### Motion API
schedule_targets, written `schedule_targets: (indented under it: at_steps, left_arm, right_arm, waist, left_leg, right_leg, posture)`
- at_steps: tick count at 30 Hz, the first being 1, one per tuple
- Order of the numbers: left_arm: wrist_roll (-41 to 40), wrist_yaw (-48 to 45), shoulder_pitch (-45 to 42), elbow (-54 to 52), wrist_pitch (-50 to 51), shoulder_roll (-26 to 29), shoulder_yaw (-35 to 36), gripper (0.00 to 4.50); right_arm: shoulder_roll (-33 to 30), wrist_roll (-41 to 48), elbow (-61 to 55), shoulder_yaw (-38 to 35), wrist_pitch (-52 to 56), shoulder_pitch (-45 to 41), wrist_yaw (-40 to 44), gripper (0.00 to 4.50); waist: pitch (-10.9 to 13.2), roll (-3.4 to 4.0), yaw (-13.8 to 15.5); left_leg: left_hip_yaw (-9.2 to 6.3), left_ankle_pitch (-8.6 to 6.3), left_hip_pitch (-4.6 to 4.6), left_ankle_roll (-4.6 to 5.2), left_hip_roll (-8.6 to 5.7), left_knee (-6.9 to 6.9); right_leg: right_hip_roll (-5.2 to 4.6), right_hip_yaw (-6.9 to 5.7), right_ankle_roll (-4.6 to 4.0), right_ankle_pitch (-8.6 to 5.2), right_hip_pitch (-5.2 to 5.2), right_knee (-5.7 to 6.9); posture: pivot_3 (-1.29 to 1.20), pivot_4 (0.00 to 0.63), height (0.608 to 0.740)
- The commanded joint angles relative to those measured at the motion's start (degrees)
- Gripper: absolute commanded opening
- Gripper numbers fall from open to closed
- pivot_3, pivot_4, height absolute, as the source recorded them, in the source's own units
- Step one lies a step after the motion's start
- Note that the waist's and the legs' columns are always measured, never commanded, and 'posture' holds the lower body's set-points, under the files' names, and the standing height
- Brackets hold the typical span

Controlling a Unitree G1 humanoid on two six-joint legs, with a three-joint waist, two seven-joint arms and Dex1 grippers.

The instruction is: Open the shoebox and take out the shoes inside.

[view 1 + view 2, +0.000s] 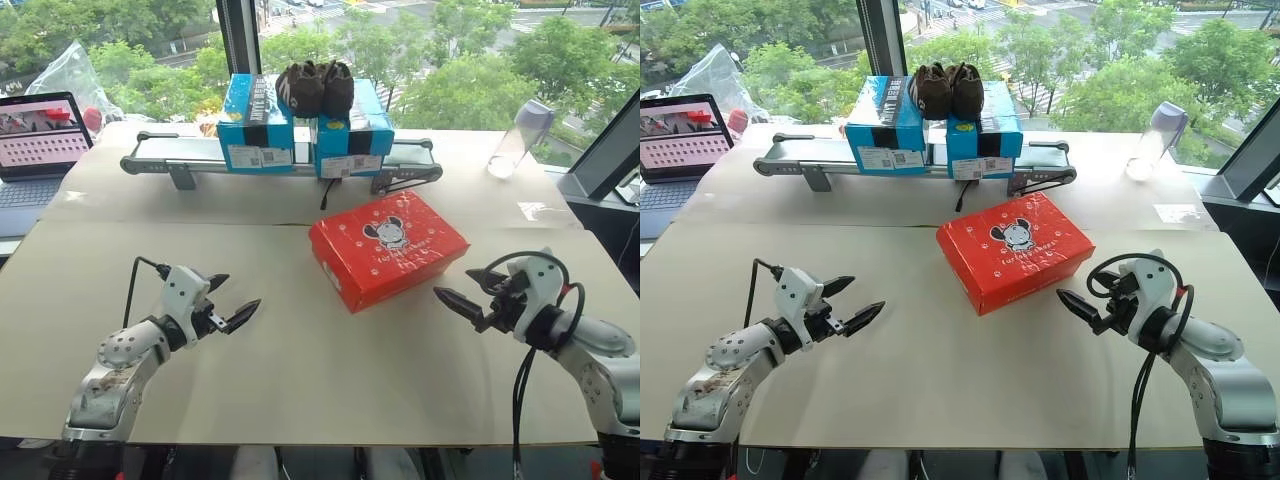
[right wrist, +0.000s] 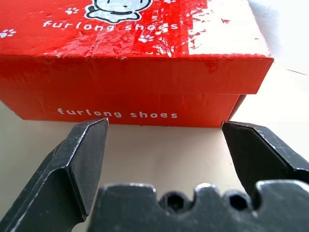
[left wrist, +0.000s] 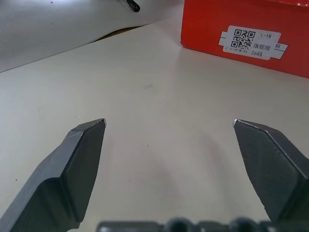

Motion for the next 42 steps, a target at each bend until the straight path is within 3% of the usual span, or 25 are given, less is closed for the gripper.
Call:
schedule_targets:
  at_steps: [1,8,12,13,15,20,25,26,31,42]
  left_arm:
    - [0.04,-0.67,-1.52,-0.16,-1.67,-0.34,0.03,4.5]
    - [-4.18,-6.14,-8.06,0.08,0.15,0.0,-0.12,4.5]
    - [-2.49,-8.34,-10.67,0.7,1.31,1.85,-2.73,4.5]
    - [-2.38,-8.48,-11.22,1.04,1.37,2.07,-2.92,4.1]
    - [-2.54,-8.95,-12.72,1.83,1.26,2.31,-2.88,3.75]
    - [-2.21,-10.11,-15.31,2.61,1.0,2.5,-3.31,1.88]
    - [0.16,-8.01,-16.74,2.39,1.38,1.01,-5.69,0.22]
    - [1.12,-6.74,-16.8,2.28,1.44,0.46,-6.12,0.05]
    - [8.4,5.92,-16.34,-0.65,5.74,-8.24,-12.48,0.05]
    - [14.83,11.77,-22.69,2.0,6.59,-15.11,-18.05,0.05]
  right_arm:
    - [-0.21,-0.31,-0.35,-1.14,-2.11,-0.64,0.09,4.45]
    - [-3.48,-2.29,2.81,-3.82,-4.1,-0.68,1.05,4.45]
    - [-6.17,-2.48,5.67,-6.78,-4.68,-1.1,1.77,4.45]
    - [-6.6,-2.69,6.03,-7.19,-4.78,-0.84,1.74,4.06]
    - [-7.21,-3.47,6.71,-8.34,-5.17,-0.14,1.23,3.72]
    - [-6.92,-5.44,8.03,-9.06,-6.42,-0.3,-0.53,1.99]
    - [-6.57,-9.57,11.3,-6.42,-9.3,-2.48,-2.99,0.32]
    - [-6.71,-10.46,11.48,-5.6,-9.8,-2.76,-3.17,0.1]
    - [-5.6,-20.13,17.18,1.79,-13.72,-10.45,-10.17,0.1]
    - [-1.32,-27.76,32.37,12.71,-20.62,-26.77,-10.4,0.1]
  waist:
    - [0.0,0.0,0.01]
    - [0.0,0.0,0.19]
    - [0.0,0.0,0.08]
    - [0.0,0.0,0.01]
    - [0.0,0.0,-0.1]
    - [0.0,0.0,-0.05]
    - [0.0,0.0,0.0]
    - [0.0,0.0,-0.04]
    - [0.0,-0.01,-0.15]
    - [0.0,-0.02,-0.35]
  left_leg:
    - [0.0,0.0,0.0,0.0,0.0,0.0]
    - [-0.04,0.0,-0.05,0.0,-0.03,0.09]
    - [-0.06,-0.01,-0.04,0.03,-0.05,0.08]
    - [-0.06,-0.01,-0.02,0.03,-0.05,0.08]
    - [-0.06,-0.02,-0.02,0.03,-0.05,0.08]
    - [-0.07,-0.01,0.0,0.03,-0.06,0.12]
    - [-0.07,-0.01,-0.02,0.03,-0.08,0.13]
    - [-0.07,-0.01,-0.01,0.03,-0.08,0.12]
    - [-0.08,-0.01,-0.05,0.04,-0.14,0.24]
    - [-0.17,-0.01,-0.1,0.05,-0.19,0.34]
  right_leg:
    - [0.0,0.0,0.0,0.0,0.0,0.0]
    - [0.0,-0.03,0.03,0.02,0.04,0.04]
    - [0.0,-0.01,0.02,0.02,0.05,0.04]
    - [0.0,0.0,0.02,0.02,0.06,0.05]
    - [0.0,0.0,0.02,0.02,0.06,0.06]
    - [0.0,0.0,0.04,0.01,0.08,0.08]
    - [0.0,0.02,0.05,0.02,0.08,0.08]
    - [0.0,0.02,0.05,0.01,0.08,0.08]
    - [0.0,0.11,0.13,0.05,0.11,0.08]
    - [0.0,0.11,0.15,0.08,0.11,0.12]
  posture:
    - [0.0,0.15,0.74]
    - [0.0,0.15,0.74]
    - [0.0,0.15,0.74]
    - [0.0,0.15,0.74]
    - [0.0,0.15,0.74]
    - [0.0,0.15,0.74]
    - [0.0,0.15,0.74]
    - [0.0,0.15,0.74]
    - [0.0,0.15,0.74]
    - [0.0,0.15,0.74]
